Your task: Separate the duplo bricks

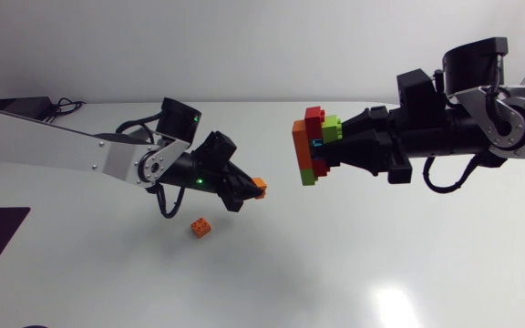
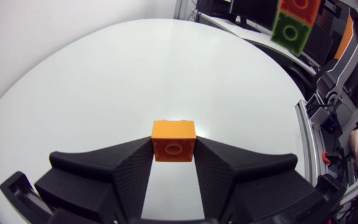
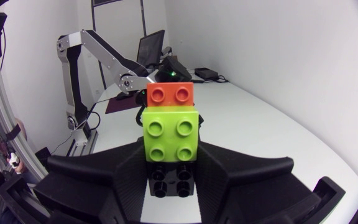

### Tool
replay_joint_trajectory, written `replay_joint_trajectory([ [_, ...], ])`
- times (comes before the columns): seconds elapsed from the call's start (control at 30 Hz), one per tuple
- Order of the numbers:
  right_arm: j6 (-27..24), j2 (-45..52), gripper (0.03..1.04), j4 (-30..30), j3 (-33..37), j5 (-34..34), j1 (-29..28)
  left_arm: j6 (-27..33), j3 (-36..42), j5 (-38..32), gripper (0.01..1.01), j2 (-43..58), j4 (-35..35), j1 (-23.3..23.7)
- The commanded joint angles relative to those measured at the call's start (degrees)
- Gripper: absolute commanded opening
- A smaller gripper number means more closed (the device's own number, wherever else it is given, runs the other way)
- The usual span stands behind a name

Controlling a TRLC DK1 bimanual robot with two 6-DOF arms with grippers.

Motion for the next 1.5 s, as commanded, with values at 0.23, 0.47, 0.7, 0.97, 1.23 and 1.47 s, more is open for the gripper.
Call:
replay_joint_trajectory([
  [0.23, -1.2, -0.9, 0.16, -0.1, -0.9, 0.2, -0.3, -0.9, -1.1, -4.5, 0.38, 6.3, 0.5, 0.4],
  [0.47, -1.3, -1.0, 0.16, 0.0, -1.2, 0.1, -0.2, -2.0, -0.4, -5.7, 0.384, 10.3, 2.5, -0.8],
  [0.7, -1.4, -1.1, 0.16, 0.0, -1.6, -0.3, -0.4, -4.7, -1.2, -6.0, 0.385, 12.8, 9.0, -1.9],
  [0.97, -1.3, -1.1, 0.16, 0.0, -1.6, -0.6, -0.4, -5.6, -0.9, -7.8, 0.398, 15.8, 11.5, -3.0],
  [1.23, -1.4, -0.9, 0.16, 0.1, -1.2, -1.0, -0.6, -4.7, -2.7, -8.2, 0.497, 15.5, 11.5, -3.2],
  [1.47, -1.4, -0.3, 0.16, 0.7, -1.4, -1.1, -0.5, -3.3, -5.2, -8.2, 0.715, 13.8, 11.5, -2.8],
])
